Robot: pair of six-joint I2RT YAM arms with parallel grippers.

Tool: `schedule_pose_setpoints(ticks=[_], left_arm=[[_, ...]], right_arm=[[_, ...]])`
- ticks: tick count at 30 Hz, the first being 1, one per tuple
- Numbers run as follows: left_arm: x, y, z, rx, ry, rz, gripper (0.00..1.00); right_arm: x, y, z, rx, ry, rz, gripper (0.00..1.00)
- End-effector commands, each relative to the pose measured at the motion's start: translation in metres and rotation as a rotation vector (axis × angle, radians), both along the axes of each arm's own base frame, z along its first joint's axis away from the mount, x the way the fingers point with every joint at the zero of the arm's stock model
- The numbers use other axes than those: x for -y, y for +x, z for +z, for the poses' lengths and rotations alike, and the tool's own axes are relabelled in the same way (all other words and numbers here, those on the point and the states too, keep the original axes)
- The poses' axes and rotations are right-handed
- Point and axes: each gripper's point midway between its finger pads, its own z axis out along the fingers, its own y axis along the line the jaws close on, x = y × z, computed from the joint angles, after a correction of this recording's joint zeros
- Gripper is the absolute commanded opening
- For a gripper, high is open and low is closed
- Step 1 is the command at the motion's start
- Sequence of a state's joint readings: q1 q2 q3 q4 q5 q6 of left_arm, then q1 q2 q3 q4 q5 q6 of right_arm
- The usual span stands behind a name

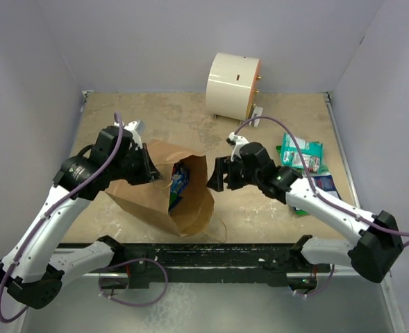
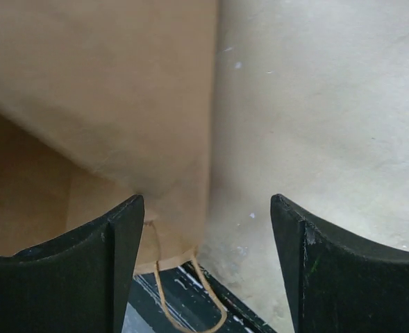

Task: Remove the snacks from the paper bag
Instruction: Take out the snack from the paper bag.

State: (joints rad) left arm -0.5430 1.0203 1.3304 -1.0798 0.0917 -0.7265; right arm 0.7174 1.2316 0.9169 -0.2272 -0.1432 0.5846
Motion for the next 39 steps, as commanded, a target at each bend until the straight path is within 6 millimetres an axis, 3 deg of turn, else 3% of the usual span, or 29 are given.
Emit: schedule_pose_setpoints(ticks=[1, 11, 15, 19, 23, 27, 32, 34, 39], left_arm=[[0.01, -0.01, -0.007, -0.052, -0.067, -0.035, 0.0], [0.014, -0.013, -0.002, -0.015, -0.085, -0.087, 0.0], [0.019, -0.008, 0.001, -0.007, -0.09, -0.1, 0.0], [0.026, -0.001, 0.008, 0.02, -0.103, -0.127, 0.0], [0.029, 0.004, 0.013, 0.035, -0.097, -0.149, 0.0], [0.026, 0.004, 0.012, 0.04, -0.076, -0.15, 0.0], [0.028, 0.007, 0.015, 0.045, -0.078, -0.153, 0.0], [0.029, 0.008, 0.019, 0.055, -0.083, -0.157, 0.0], [0.029, 0.007, 0.021, 0.059, -0.078, -0.172, 0.0]], right_arm=[[-0.015, -0.014, 0.031, 0.144, 0.1, 0.104, 0.75], [-0.028, -0.049, 0.06, 0.451, 0.257, 0.338, 0.74], [-0.018, -0.051, 0.065, 0.476, 0.297, 0.26, 0.74], [-0.017, -0.072, 0.065, 0.399, 0.428, 0.194, 0.72], [-0.034, -0.083, 0.058, 0.296, 0.522, 0.121, 0.69], [-0.066, -0.072, 0.045, 0.179, 0.564, -0.046, 0.64], [-0.109, -0.079, 0.02, 0.065, 0.62, -0.165, 0.6], [-0.116, -0.074, 0.002, -0.024, 0.63, -0.275, 0.58], [-0.136, -0.053, -0.012, -0.102, 0.684, -0.435, 0.55]])
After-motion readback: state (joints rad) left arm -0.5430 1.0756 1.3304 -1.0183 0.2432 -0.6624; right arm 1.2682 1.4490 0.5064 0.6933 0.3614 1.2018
